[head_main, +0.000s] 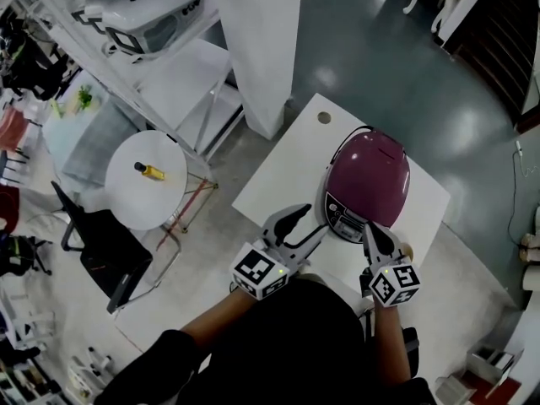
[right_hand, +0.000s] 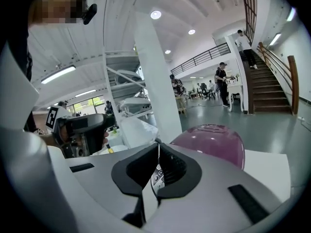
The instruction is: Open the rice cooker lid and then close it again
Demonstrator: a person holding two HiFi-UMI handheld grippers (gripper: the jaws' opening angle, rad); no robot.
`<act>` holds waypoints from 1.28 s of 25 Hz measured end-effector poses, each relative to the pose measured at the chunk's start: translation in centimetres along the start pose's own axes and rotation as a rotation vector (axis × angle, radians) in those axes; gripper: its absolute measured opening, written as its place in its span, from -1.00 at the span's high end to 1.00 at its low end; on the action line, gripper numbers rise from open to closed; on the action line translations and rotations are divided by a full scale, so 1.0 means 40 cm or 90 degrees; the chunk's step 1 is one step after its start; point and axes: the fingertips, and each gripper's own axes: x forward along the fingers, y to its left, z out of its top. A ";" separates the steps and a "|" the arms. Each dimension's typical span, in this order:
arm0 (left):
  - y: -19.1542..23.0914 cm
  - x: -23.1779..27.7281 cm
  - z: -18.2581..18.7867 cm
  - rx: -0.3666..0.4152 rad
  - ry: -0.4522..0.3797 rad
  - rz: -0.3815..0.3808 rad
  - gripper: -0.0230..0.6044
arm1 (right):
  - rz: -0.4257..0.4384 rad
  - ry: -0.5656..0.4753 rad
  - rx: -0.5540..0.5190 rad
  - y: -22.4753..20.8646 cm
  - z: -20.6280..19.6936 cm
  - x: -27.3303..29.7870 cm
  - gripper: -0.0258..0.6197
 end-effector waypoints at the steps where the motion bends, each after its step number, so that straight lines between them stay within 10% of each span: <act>1: 0.000 -0.001 -0.001 0.008 0.000 -0.002 0.33 | -0.003 0.004 -0.004 -0.001 -0.003 0.004 0.90; 32: 0.076 -0.055 -0.001 0.007 0.008 0.017 0.33 | -0.085 0.223 -0.138 -0.113 -0.201 0.135 0.92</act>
